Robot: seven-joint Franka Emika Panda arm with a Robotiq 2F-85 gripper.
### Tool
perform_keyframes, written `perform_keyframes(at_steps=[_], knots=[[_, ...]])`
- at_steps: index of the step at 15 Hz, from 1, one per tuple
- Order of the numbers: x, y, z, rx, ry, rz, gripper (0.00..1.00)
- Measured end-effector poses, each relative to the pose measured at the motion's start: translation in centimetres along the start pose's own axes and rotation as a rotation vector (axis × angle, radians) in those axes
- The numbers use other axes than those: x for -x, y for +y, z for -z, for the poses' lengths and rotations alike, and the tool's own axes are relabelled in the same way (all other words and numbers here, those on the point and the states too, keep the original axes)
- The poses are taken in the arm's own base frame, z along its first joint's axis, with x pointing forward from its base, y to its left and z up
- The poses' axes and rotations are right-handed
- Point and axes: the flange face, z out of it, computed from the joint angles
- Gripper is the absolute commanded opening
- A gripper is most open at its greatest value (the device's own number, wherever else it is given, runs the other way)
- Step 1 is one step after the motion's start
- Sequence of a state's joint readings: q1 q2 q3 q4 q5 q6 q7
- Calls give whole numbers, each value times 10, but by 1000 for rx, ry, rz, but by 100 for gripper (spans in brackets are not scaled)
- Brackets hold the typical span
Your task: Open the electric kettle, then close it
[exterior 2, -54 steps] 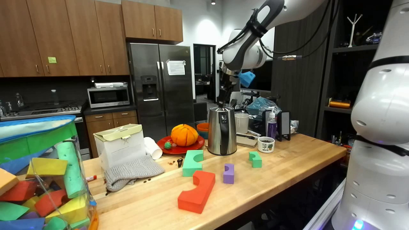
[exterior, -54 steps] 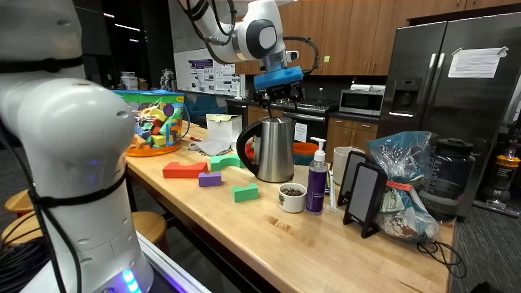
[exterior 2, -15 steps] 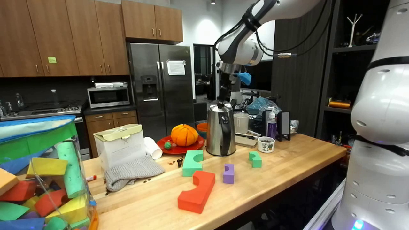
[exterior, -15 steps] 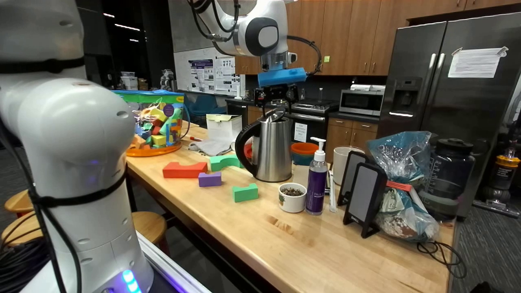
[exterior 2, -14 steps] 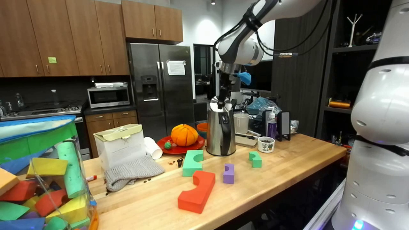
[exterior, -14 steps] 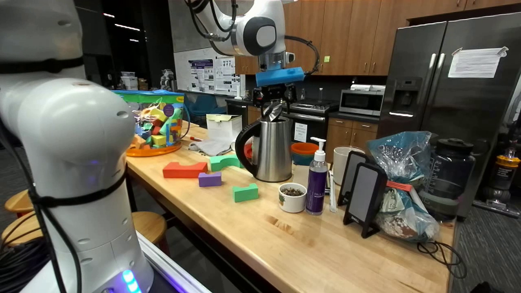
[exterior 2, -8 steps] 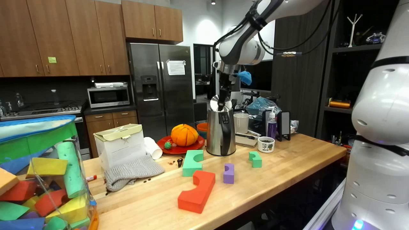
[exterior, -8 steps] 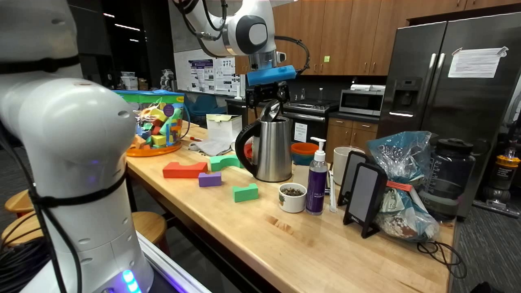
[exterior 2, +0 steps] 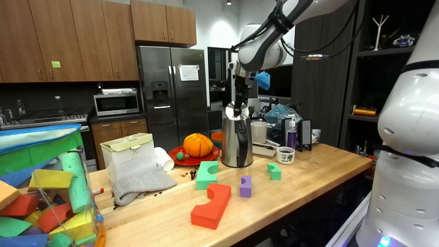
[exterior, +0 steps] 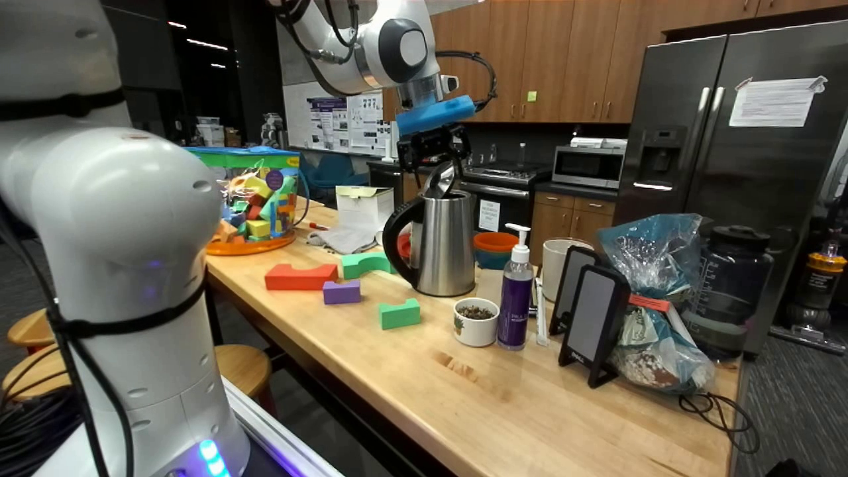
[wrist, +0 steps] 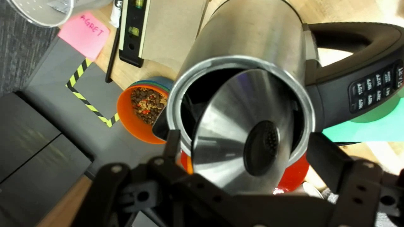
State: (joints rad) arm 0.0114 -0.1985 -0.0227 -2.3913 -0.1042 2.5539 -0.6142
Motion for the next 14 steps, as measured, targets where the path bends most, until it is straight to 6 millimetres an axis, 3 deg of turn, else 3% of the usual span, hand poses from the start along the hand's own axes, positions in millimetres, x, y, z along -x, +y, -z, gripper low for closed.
perform_keyframes(at_steps=[8,14], knots=[[-18,-19,15,203,23,18,100],[-21,-37,26,331,26,-3,100]])
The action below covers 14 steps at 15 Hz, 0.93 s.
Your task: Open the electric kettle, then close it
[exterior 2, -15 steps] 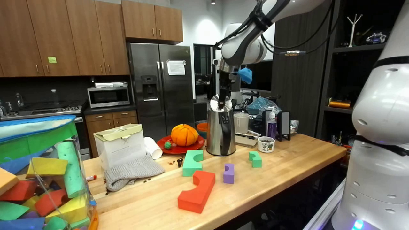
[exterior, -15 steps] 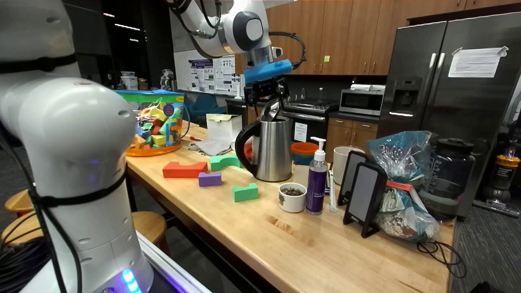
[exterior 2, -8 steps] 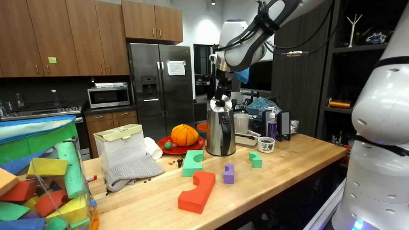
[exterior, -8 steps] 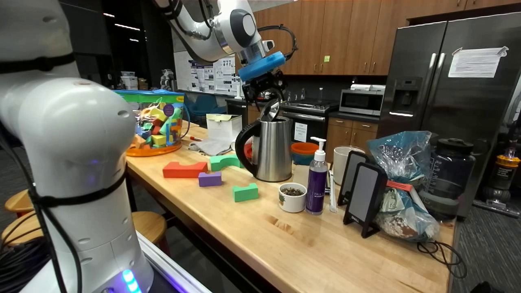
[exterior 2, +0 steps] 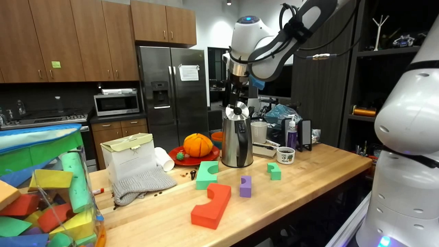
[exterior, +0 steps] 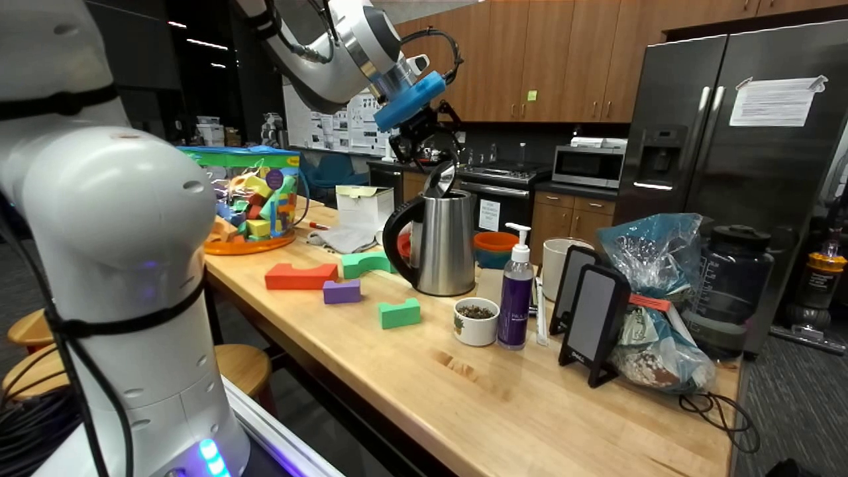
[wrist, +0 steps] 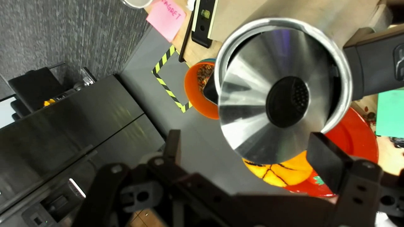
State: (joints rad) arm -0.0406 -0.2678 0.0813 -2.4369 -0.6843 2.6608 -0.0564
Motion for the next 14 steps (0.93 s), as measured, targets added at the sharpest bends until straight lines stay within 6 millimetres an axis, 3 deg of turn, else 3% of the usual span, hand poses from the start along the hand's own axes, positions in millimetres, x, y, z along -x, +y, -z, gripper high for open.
perform_keyframes(at_steps=[8,14], knots=[[21,-34,35,2,-32,-116,100],[43,-66,61,-190,-112,-114,100]])
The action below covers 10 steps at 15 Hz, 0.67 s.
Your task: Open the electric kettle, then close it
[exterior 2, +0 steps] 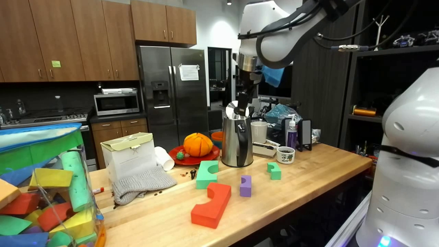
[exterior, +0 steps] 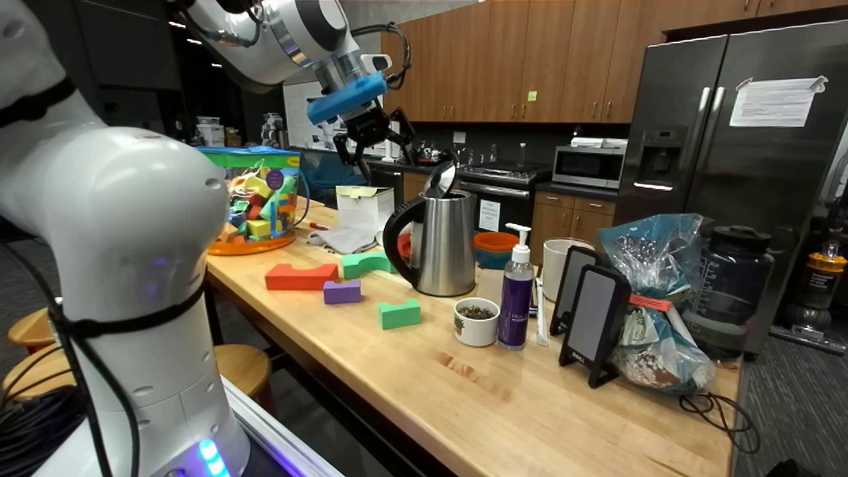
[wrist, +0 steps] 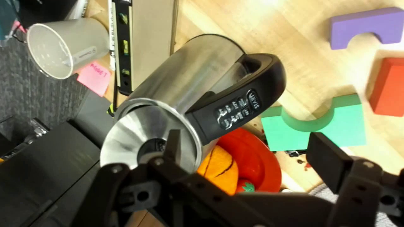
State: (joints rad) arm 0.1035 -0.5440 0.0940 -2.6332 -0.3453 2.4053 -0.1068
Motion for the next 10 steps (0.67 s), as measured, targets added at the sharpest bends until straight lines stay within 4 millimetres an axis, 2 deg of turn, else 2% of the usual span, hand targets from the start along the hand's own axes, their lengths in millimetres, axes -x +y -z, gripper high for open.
perform_keyframes(at_steps=[4,10], knots=[[12,8,-8,-94,3,8,100],[20,17,-42,-216,43,26,100]])
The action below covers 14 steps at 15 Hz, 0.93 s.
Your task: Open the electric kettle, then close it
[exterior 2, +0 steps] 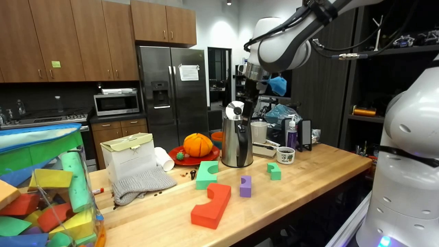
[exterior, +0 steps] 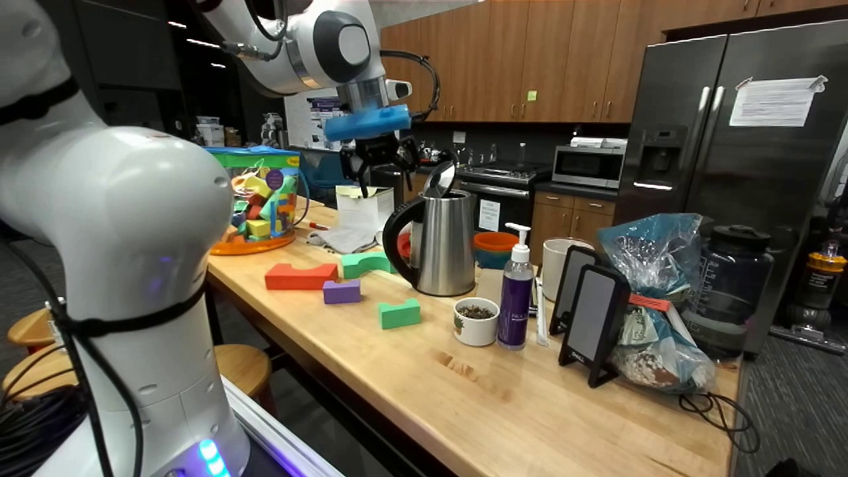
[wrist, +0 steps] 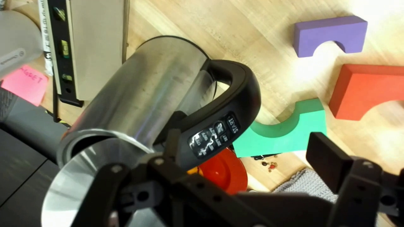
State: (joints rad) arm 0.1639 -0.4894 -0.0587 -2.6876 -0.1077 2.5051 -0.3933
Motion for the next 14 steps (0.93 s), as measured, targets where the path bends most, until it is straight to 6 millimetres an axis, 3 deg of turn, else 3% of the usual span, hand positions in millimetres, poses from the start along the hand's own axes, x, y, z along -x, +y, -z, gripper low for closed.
perform_keyframes(at_steps=[7,14], knots=[[-3,1,-37,-6,84,-8,100],[-6,0,-38,15,133,-6,100]])
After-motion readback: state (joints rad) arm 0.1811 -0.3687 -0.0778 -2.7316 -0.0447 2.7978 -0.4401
